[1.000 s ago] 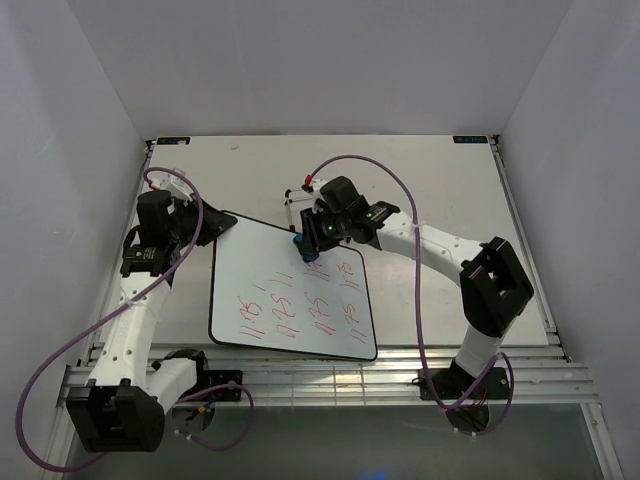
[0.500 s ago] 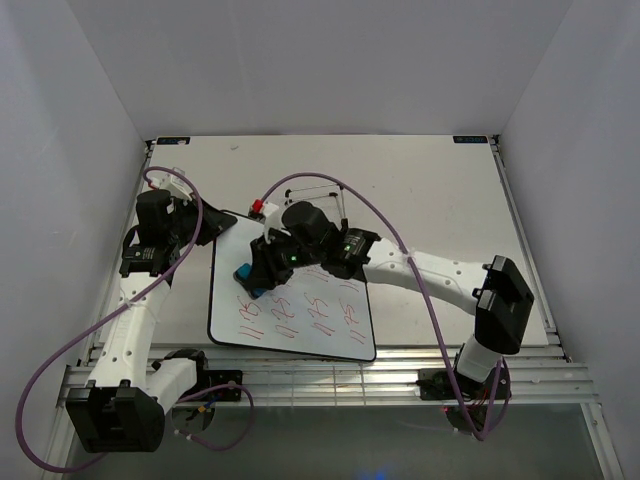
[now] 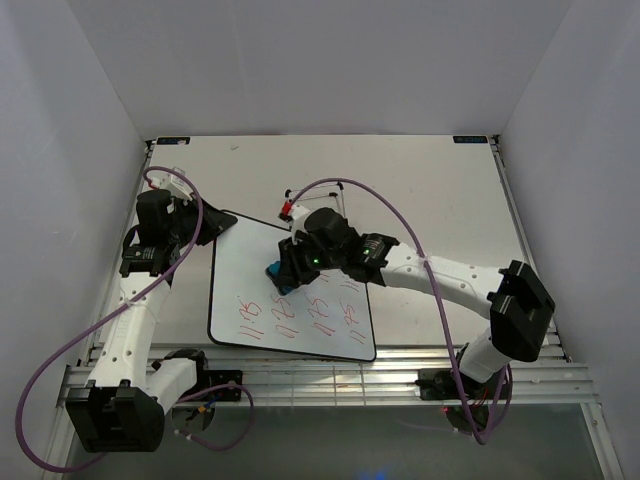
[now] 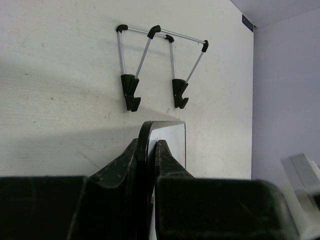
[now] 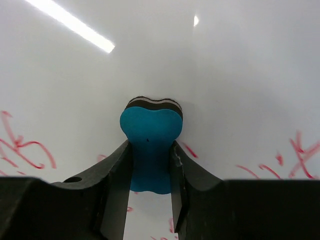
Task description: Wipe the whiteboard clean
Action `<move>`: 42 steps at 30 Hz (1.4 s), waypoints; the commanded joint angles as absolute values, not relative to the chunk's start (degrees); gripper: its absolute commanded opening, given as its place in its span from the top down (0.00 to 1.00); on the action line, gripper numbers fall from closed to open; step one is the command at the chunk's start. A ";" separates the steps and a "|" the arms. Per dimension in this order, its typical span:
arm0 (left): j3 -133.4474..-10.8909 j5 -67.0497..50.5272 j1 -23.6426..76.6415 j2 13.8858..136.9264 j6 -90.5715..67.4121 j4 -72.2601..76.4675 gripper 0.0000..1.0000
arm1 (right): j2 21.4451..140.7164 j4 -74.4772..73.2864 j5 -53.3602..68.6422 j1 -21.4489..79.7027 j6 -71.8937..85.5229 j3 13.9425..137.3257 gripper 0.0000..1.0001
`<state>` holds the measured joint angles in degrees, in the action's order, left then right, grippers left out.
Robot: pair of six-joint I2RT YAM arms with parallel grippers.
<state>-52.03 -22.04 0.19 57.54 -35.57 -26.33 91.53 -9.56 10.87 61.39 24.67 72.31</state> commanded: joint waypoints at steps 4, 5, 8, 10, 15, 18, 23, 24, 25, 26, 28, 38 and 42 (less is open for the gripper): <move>-52.65 -14.41 0.97 56.95 -23.55 -29.36 1.00 | 87.19 -12.14 7.03 53.71 23.38 58.37 0.86; -52.56 -14.33 0.97 56.95 -23.64 -29.44 1.00 | 86.40 -11.87 7.12 52.92 23.38 56.10 0.86; -52.47 -14.50 0.97 56.95 -23.73 -29.36 1.00 | 85.61 -11.86 7.03 51.15 23.38 55.37 0.86; -52.38 -14.59 0.97 56.95 -23.82 -29.36 1.00 | 85.61 -11.78 9.04 51.15 23.73 57.12 0.86; -52.47 -14.41 0.97 56.69 -23.82 -29.44 1.00 | 87.18 -8.27 16.34 53.08 25.49 63.18 0.86; -52.29 -14.15 0.97 56.51 -23.73 -29.36 1.00 | 89.64 -6.69 20.29 55.54 26.72 69.50 0.86; -52.29 -14.06 0.97 56.69 -23.73 -29.44 1.00 | 94.73 -6.86 23.89 58.97 26.72 80.94 0.86; -52.38 -14.06 0.97 56.69 -23.64 -29.53 1.00 | 95.36 -7.03 24.08 58.89 26.54 81.64 0.86; -52.47 -14.15 0.97 56.69 -23.64 -29.62 1.00 | 95.88 -8.16 23.47 58.71 26.02 82.26 0.86; -52.56 -14.15 0.97 56.69 -23.56 -29.62 1.00 | 96.41 -8.61 21.81 57.93 25.75 81.92 0.86; -52.73 -14.33 0.97 56.78 -23.47 -29.71 1.00 | 96.85 -8.53 21.53 56.43 25.49 80.08 0.86; -52.91 -14.68 0.97 56.95 -23.47 -29.80 1.00 | 95.98 -8.26 18.81 41.68 22.77 58.55 0.86; -52.91 -14.77 0.97 56.87 -23.47 -29.88 1.00 | 95.71 -8.17 19.68 37.18 21.45 53.01 0.86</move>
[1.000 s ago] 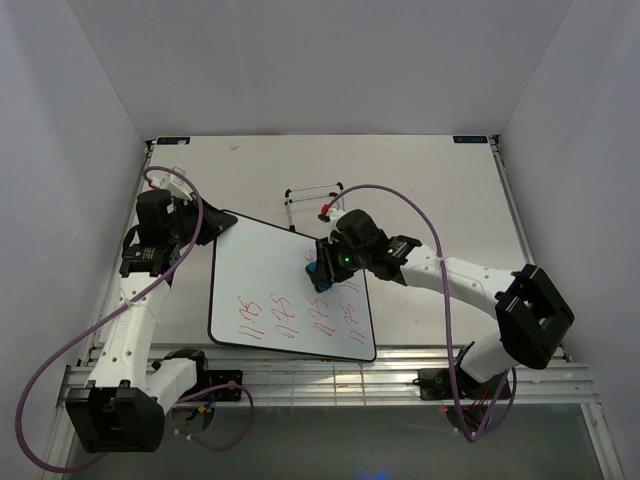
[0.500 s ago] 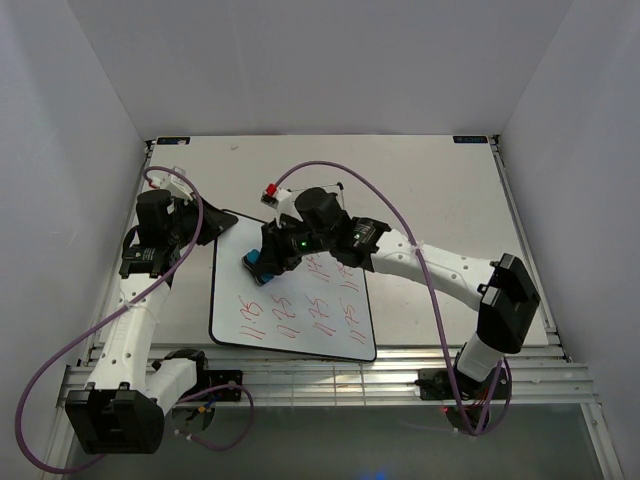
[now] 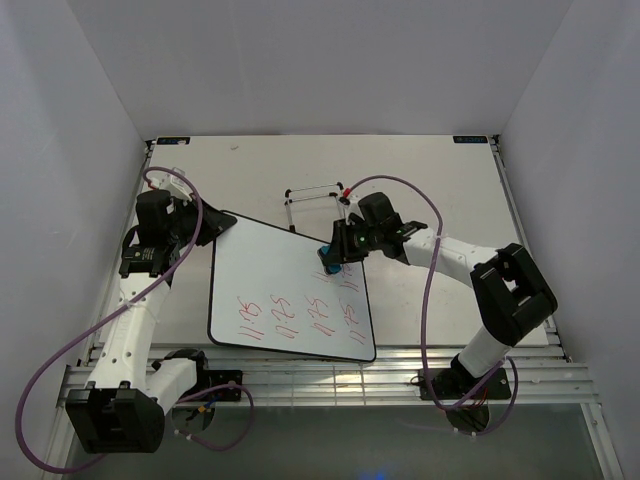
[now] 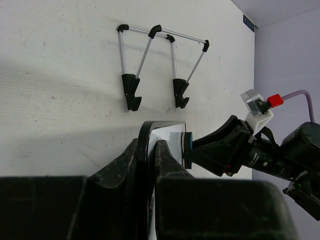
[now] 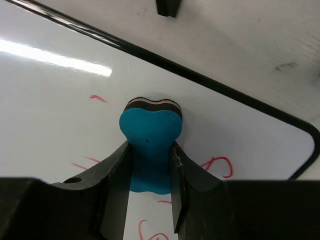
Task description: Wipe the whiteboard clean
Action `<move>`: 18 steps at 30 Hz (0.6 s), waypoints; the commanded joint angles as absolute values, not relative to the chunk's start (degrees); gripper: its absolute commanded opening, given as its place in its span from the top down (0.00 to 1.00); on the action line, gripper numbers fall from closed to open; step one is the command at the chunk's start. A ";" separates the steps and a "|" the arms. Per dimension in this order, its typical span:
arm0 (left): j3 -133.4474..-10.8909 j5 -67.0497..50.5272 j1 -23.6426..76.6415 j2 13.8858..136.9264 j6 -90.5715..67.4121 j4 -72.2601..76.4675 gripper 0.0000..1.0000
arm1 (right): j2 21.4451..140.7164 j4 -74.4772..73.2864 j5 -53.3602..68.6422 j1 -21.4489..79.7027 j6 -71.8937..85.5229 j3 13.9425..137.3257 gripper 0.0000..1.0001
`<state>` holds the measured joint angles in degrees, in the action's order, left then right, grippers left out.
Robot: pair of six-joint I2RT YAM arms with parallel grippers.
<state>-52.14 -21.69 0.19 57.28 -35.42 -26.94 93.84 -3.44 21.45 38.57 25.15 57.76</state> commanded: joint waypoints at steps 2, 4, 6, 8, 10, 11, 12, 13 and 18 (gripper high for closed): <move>-52.91 -14.85 0.97 56.87 -23.47 -29.88 1.00 | 95.45 -8.44 20.56 36.48 21.01 52.82 0.86; -52.82 -15.03 0.97 56.95 -23.47 -29.88 1.00 | 95.54 -9.57 21.35 36.47 20.83 54.22 0.86; -53.00 -15.29 0.97 57.13 -23.55 -29.88 1.00 | 96.24 -10.46 23.10 36.82 21.00 57.99 0.86; -53.26 -15.29 0.97 57.22 -23.47 -29.97 1.00 | 96.94 -12.12 23.82 38.74 21.18 62.98 0.86; -53.26 -15.21 0.97 57.22 -23.47 -29.97 1.00 | 97.64 -13.27 25.04 40.60 21.62 67.04 0.86; -53.26 -15.21 0.97 57.13 -23.47 -29.97 1.00 | 98.60 -13.71 25.74 42.61 21.88 69.06 0.86; -53.17 -15.21 0.97 57.22 -23.47 -29.97 1.00 | 99.14 -13.62 27.41 43.50 22.23 73.00 0.86; -53.26 -15.21 0.97 57.39 -23.55 -29.97 1.00 | 100.45 -13.62 28.12 44.38 23.02 75.04 0.86; -52.91 -14.94 0.97 57.57 -23.55 -29.88 1.00 | 103.71 -15.55 28.57 48.34 23.73 84.80 0.86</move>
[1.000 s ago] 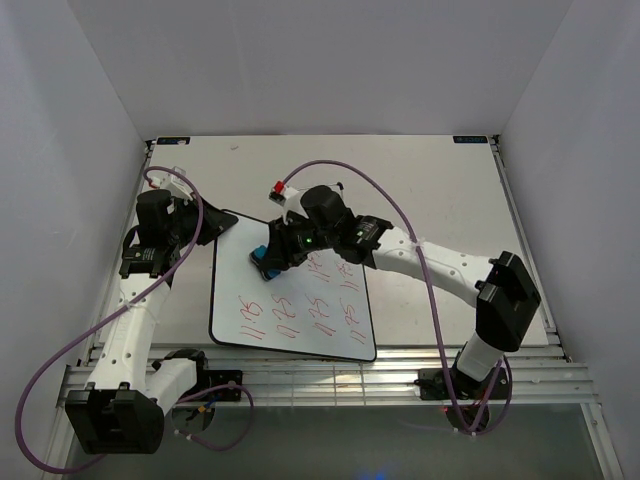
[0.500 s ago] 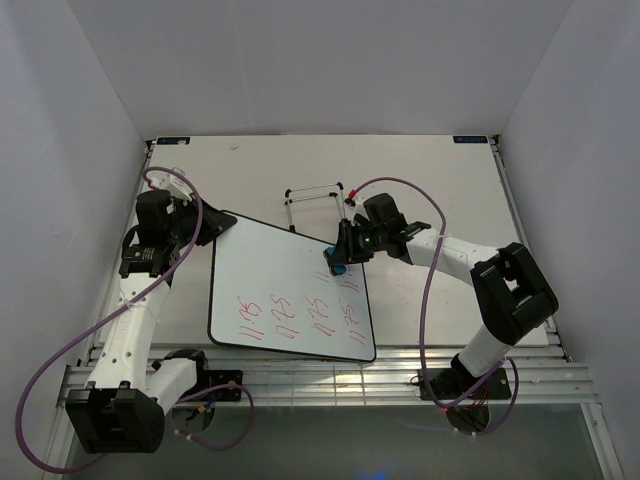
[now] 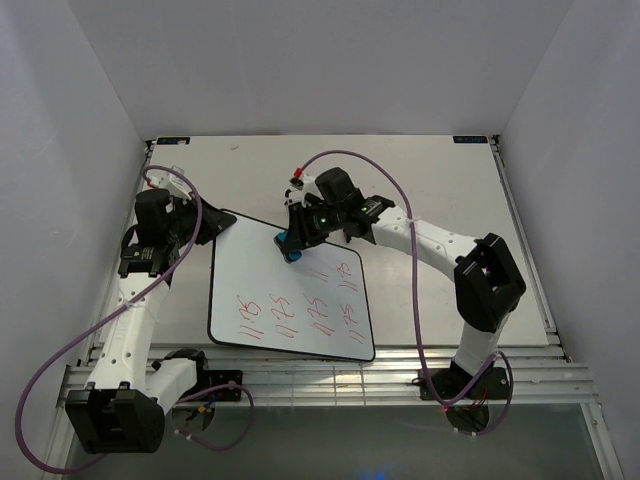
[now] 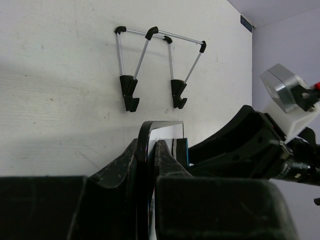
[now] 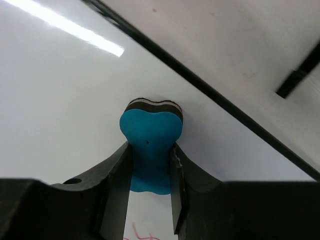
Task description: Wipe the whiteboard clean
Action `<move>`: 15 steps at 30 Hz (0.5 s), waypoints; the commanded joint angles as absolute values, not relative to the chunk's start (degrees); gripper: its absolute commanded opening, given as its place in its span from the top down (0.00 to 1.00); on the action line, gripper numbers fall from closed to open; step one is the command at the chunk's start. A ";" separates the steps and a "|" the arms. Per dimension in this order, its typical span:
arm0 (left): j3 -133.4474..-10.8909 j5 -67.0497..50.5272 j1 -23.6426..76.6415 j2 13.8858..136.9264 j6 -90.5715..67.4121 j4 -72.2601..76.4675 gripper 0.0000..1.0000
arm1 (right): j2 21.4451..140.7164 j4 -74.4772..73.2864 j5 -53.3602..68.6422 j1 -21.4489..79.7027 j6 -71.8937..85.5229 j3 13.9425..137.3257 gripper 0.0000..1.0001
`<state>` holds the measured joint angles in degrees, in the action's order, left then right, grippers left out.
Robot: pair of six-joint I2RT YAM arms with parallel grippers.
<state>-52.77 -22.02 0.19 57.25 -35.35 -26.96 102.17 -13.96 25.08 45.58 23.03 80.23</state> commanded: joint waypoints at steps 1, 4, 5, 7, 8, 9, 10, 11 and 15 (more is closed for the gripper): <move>-52.91 -15.03 0.97 57.57 -23.55 -29.97 1.00 | 104.32 -16.08 28.22 48.51 23.47 85.08 0.86; -52.82 -14.77 0.97 57.39 -23.55 -29.88 1.00 | 103.89 -16.09 25.58 47.64 22.77 81.24 0.85; -52.82 -14.68 0.97 57.48 -23.55 -29.80 1.00 | 103.80 -16.00 24.88 46.33 22.50 79.64 0.85; -52.73 -14.59 0.97 57.57 -23.55 -29.71 1.00 | 103.10 -16.00 23.91 44.66 22.41 73.78 0.85; -52.56 -14.76 0.97 57.57 -23.55 -29.62 1.00 | 102.66 -15.91 23.21 42.91 22.15 71.48 0.85; -52.38 -14.85 0.97 57.39 -23.64 -29.45 1.00 | 102.13 -15.73 22.59 42.11 21.63 69.28 0.85; -52.21 -14.85 0.97 57.31 -23.73 -29.44 1.00 | 101.00 -15.73 21.54 40.53 21.27 64.91 0.84; -52.12 -14.77 0.97 57.30 -23.73 -29.27 1.00 | 100.38 -15.73 19.79 39.56 20.92 62.78 0.84; -51.59 -14.33 0.97 56.52 -23.64 -29.18 1.00 | 98.53 -13.89 19.69 34.29 18.82 52.75 0.84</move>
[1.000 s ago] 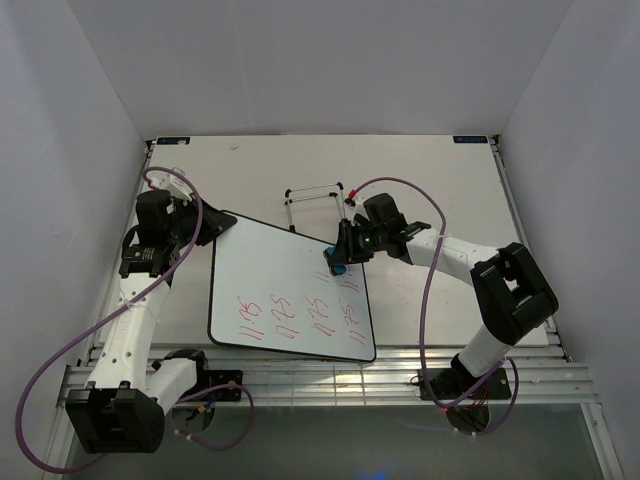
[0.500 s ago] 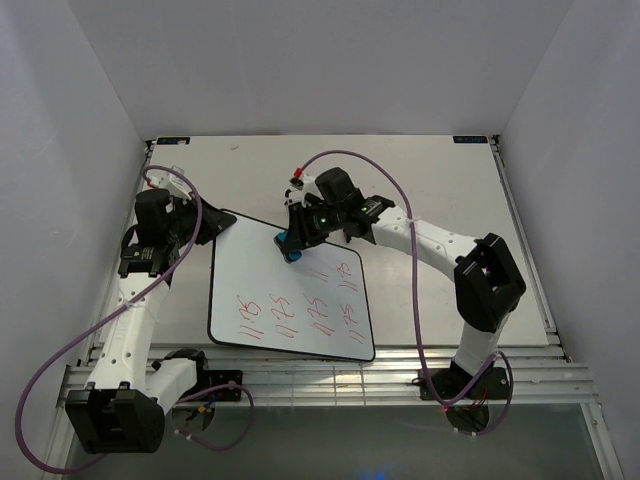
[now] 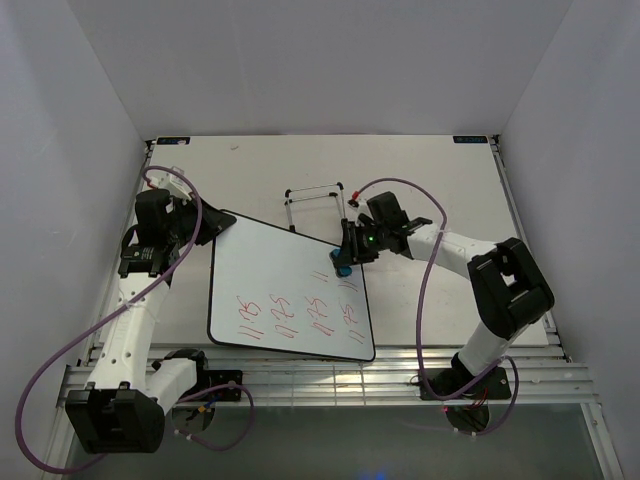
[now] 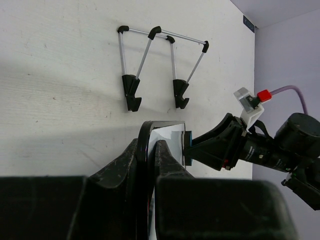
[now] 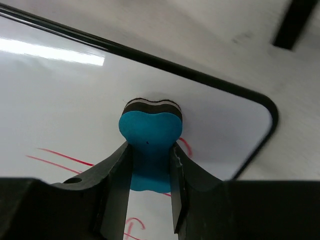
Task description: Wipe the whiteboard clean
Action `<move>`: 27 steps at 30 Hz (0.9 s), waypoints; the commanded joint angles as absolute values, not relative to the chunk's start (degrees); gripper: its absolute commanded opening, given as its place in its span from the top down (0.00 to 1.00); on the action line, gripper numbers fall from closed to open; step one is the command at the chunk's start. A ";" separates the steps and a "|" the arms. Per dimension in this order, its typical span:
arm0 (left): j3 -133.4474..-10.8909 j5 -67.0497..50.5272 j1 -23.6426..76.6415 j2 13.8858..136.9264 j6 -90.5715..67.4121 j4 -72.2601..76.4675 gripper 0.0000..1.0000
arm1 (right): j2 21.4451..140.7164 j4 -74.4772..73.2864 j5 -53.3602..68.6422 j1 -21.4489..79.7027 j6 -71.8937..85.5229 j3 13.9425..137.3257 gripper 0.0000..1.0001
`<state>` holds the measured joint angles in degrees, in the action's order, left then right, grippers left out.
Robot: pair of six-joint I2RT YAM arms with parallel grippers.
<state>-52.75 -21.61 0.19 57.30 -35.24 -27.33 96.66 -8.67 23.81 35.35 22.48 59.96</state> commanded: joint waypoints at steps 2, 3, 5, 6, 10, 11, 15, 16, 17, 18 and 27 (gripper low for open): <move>-51.24 -14.24 0.97 56.43 -23.73 -29.00 1.00 | 98.44 -13.19 18.99 31.21 18.02 48.72 0.84; -51.15 -14.33 0.97 56.25 -23.82 -29.00 1.00 | 98.52 -12.75 19.33 30.33 17.76 47.73 0.84; -51.06 -14.41 0.97 56.25 -23.82 -29.00 1.00 | 98.44 -11.43 21.52 29.18 17.32 46.50 0.84; -51.06 -14.59 0.97 56.25 -23.82 -28.92 1.00 | 98.09 -11.34 22.06 29.27 17.31 46.67 0.84; -51.33 -14.68 0.88 56.60 -23.91 -28.83 1.00 | 95.03 -8.97 26.53 30.40 19.94 47.20 0.84; -51.33 -14.68 0.97 56.51 -23.91 -28.92 1.00 | 94.23 -7.75 27.76 31.02 20.73 47.55 0.84; -51.06 -14.59 0.88 56.25 -23.99 -28.83 1.00 | 89.49 -5.02 31.20 37.07 24.86 51.66 0.84; -51.06 -14.42 0.97 56.25 -24.08 -28.83 1.00 | 88.86 -4.40 31.55 40.48 25.74 52.64 0.84; -51.06 -14.50 0.97 56.16 -24.08 -28.83 1.00 | 88.34 -3.61 31.55 42.17 27.67 53.60 0.84; -51.06 -14.41 0.97 56.25 -24.08 -28.92 1.00 | 87.90 -2.91 31.29 43.75 28.47 54.57 0.84; -51.50 -14.59 0.97 56.43 -24.08 -29.09 1.00 | 88.68 -4.92 22.86 50.63 28.57 60.22 0.84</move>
